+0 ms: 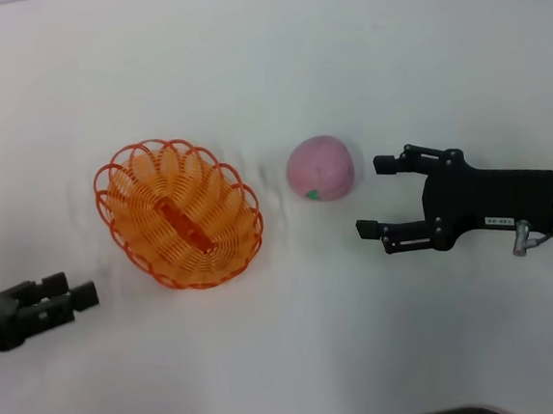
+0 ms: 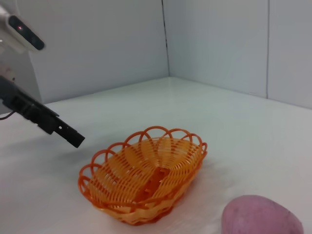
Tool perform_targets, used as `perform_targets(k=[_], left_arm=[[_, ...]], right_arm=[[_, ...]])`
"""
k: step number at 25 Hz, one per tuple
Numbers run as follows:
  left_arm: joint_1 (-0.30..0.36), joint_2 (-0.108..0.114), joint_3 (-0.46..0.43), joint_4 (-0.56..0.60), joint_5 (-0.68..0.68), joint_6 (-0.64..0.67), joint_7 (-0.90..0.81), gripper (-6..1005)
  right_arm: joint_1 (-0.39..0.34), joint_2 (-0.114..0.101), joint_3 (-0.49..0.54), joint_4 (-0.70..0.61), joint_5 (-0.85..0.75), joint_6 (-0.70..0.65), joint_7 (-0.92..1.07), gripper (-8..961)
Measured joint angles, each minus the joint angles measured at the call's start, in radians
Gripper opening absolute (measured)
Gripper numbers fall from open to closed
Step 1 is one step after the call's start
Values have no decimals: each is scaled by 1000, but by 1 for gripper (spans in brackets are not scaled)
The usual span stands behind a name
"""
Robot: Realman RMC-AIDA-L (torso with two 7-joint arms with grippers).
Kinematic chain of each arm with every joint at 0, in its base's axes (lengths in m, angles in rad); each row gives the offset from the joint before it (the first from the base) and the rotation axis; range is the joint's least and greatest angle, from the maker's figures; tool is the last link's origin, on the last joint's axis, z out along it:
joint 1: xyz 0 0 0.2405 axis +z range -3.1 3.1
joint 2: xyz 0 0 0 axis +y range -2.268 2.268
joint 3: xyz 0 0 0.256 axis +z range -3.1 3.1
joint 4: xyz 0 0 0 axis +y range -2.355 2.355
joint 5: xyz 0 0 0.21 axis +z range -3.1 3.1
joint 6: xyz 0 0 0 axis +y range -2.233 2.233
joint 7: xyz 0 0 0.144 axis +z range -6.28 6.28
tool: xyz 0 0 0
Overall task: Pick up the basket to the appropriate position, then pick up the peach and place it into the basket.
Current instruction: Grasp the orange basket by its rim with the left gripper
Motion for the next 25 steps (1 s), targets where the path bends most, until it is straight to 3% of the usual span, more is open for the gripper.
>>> perform_targets(k=[10,18,25], left_arm=[[-54,19,-3,2,4,-1,-153,823],[-177,41,11,47,129,-50,-216,820],[-280,41,149,121,191,-120,-253,818]], right_arm=[[1,0,3,-2,0,-6,2,944],[1,0,3,-3,0,-7,3,944],[0,0,3,-3,0,-10,3,944]])
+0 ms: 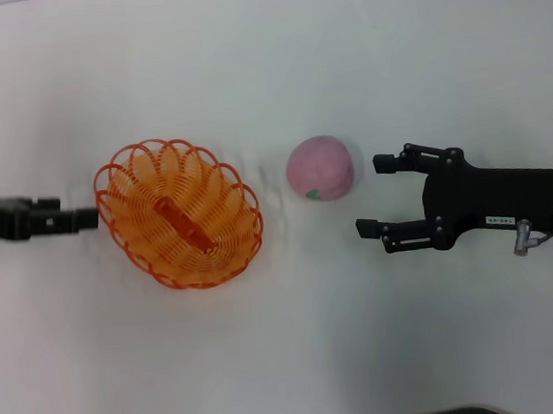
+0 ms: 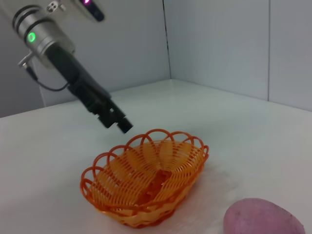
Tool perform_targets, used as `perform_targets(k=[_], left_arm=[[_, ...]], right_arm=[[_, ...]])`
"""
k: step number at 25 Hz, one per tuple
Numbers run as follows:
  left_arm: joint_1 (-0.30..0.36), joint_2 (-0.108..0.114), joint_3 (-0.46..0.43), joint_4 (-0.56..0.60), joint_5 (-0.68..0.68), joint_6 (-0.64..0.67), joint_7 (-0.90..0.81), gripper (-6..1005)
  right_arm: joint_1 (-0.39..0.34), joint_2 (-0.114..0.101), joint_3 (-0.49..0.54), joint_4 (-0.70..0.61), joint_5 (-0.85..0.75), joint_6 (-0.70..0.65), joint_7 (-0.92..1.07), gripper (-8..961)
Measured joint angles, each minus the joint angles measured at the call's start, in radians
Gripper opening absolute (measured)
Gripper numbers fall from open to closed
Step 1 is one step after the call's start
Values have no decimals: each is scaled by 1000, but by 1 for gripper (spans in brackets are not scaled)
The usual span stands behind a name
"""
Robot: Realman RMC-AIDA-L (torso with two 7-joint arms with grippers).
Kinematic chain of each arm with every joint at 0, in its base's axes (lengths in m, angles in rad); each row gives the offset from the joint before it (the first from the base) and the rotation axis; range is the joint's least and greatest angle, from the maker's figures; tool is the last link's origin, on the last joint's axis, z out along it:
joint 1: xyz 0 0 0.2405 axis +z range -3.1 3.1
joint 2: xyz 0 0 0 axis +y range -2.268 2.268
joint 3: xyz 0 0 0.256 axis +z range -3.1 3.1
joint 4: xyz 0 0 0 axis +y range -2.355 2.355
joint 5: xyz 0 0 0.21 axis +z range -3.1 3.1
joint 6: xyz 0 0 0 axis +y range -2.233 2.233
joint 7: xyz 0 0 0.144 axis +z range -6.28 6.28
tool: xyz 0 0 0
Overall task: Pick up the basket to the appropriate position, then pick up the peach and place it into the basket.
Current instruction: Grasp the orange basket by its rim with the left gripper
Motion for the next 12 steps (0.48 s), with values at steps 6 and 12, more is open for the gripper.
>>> perform_targets(k=[6,12], left_arm=[[-75,10,131,51,26,-67,-68,816],[-162,4,230,36,82,-120,-111,813]], right_arm=[[-1,0,-1,-2,-1,-1,6,945],[0,0,-3,-5,-3,-1,9,945]])
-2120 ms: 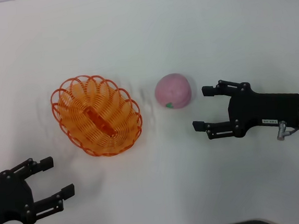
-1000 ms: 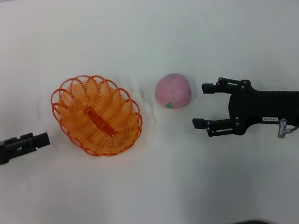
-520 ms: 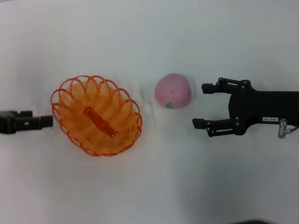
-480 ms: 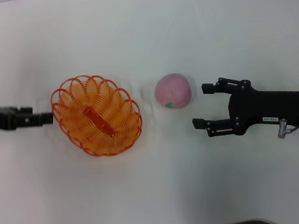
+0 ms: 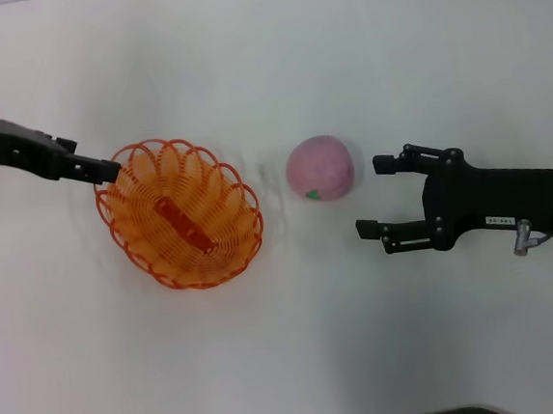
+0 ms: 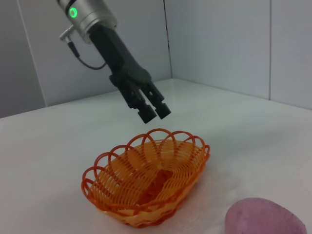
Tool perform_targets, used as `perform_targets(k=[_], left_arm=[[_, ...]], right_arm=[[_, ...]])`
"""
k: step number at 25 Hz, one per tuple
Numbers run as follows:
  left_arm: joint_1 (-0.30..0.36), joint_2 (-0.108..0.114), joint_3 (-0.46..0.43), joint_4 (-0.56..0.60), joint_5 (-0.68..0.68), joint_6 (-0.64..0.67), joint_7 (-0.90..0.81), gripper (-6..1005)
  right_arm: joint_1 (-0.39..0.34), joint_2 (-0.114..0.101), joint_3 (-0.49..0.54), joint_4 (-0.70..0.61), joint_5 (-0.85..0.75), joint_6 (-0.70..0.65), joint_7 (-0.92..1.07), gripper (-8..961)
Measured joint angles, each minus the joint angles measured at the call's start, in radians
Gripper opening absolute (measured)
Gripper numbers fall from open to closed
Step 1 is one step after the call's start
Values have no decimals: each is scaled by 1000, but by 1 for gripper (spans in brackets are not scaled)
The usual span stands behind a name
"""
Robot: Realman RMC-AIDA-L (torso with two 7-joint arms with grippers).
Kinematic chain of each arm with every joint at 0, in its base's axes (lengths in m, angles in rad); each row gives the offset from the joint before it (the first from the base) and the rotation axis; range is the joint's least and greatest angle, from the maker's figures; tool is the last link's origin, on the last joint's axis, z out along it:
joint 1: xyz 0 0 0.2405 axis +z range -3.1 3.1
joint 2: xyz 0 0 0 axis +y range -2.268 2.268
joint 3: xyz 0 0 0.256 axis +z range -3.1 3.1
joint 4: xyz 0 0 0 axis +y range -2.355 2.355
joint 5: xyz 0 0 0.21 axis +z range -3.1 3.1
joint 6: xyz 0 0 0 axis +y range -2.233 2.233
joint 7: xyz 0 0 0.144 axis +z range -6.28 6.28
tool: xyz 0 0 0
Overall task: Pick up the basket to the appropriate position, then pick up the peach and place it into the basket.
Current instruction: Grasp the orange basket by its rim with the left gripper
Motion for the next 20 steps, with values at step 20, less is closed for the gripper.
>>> perform_targets(k=[20], left_arm=[[-143,-62,190,-144,145,-210,-76,806]], right_arm=[[1,0,3,0,-3,0,0,945]])
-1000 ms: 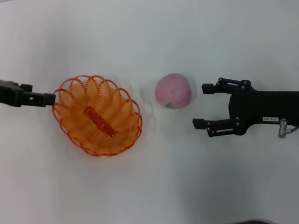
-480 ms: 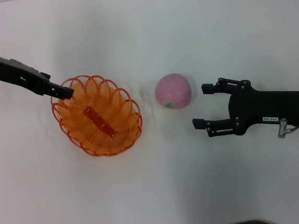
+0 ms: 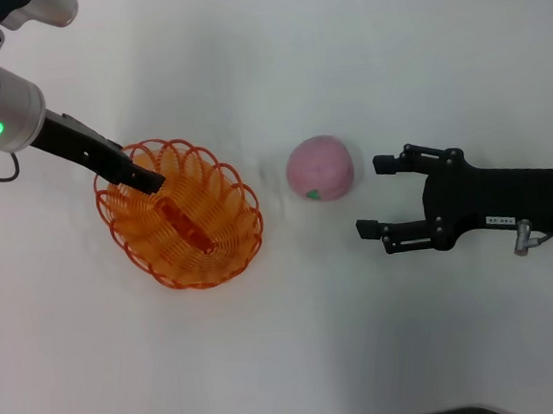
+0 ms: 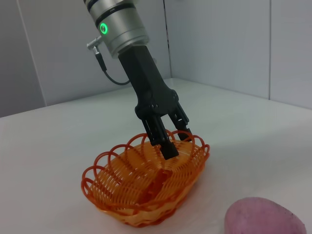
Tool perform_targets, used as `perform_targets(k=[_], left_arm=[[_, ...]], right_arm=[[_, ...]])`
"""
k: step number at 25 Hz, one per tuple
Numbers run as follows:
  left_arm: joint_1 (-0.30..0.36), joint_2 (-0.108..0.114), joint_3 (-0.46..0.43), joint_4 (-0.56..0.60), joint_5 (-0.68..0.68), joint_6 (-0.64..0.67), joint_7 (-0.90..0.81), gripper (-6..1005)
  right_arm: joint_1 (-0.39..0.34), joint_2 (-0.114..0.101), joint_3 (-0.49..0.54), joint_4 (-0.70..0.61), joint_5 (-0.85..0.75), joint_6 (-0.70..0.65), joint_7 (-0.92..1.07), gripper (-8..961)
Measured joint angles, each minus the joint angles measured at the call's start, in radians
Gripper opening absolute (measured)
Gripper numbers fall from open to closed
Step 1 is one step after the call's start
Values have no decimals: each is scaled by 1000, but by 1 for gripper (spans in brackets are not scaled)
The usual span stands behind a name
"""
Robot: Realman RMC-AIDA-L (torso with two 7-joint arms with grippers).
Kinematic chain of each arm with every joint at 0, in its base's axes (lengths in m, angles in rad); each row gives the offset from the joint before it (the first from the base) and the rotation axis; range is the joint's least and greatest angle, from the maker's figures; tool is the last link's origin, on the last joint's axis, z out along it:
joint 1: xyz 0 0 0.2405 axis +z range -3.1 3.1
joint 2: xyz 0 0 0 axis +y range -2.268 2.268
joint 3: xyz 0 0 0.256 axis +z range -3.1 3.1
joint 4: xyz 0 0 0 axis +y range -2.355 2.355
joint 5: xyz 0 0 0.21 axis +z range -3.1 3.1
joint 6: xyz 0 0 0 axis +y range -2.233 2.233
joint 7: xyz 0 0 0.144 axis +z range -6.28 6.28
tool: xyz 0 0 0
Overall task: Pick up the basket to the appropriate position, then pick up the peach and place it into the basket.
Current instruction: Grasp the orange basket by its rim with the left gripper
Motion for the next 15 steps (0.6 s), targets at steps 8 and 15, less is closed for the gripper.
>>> perform_targets(k=[8,15], left_arm=[[6,-7,4,10,16,-16,-1,803],[27,-21,5,73,45,-27,-33,656]], right_arm=[[1,0,-1,-1,3,0,0,945],[1,0,0,-2,5,0,2,944]])
